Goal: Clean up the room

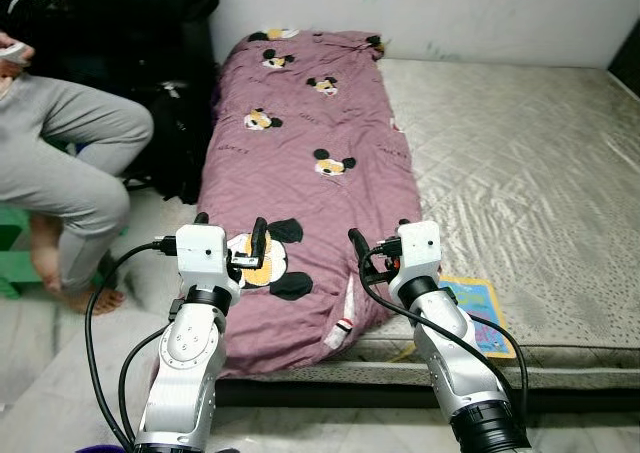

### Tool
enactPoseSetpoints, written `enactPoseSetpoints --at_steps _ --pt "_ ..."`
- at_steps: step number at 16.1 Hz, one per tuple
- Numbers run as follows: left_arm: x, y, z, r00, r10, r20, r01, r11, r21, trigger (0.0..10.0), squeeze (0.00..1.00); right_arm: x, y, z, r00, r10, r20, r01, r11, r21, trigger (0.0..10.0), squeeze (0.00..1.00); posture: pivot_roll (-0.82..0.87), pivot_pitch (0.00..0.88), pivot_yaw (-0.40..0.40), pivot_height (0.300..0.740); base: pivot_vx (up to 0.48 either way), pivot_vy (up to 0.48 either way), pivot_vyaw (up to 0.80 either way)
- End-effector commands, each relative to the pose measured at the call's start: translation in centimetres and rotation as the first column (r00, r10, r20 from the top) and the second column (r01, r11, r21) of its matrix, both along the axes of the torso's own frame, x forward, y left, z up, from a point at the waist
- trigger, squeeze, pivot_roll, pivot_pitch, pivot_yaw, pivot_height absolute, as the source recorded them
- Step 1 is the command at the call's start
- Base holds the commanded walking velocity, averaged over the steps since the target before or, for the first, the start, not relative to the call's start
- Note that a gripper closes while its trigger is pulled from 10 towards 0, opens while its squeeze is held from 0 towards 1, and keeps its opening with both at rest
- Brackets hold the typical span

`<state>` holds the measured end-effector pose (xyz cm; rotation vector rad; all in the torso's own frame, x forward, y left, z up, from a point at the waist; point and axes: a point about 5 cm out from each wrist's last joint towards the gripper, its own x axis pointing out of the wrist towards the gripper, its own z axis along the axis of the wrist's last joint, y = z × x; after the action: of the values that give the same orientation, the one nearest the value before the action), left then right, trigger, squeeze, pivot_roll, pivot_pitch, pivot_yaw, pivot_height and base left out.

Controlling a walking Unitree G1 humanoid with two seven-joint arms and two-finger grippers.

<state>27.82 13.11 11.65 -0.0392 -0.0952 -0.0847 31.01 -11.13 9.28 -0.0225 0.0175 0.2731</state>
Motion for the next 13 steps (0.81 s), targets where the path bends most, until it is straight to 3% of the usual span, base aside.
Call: enactPoseSetpoints --at_steps 1,13 --pt "0.07 -0.08 -0.02 1.000 0.000 -0.003 0.000 1.000 0.001 10.0 0.00 0.16 -0.17 0.16 1.000 -0.006 0.007 0.006 1.000 -0.004 10.0 0.00 -0.09 0.056 -0.034 0.740 0.000 0.000 0.00" --pt "0.20 -0.21 0.00 1.000 -0.007 0.001 0.007 1.000 -0.001 10.0 0.00 0.26 -0.12 0.08 1.000 -0.001 0.005 0.001 1.000 -0.009 10.0 0.00 -0.09 0.043 -0.035 0.740 0.000 -0.339 0.00"
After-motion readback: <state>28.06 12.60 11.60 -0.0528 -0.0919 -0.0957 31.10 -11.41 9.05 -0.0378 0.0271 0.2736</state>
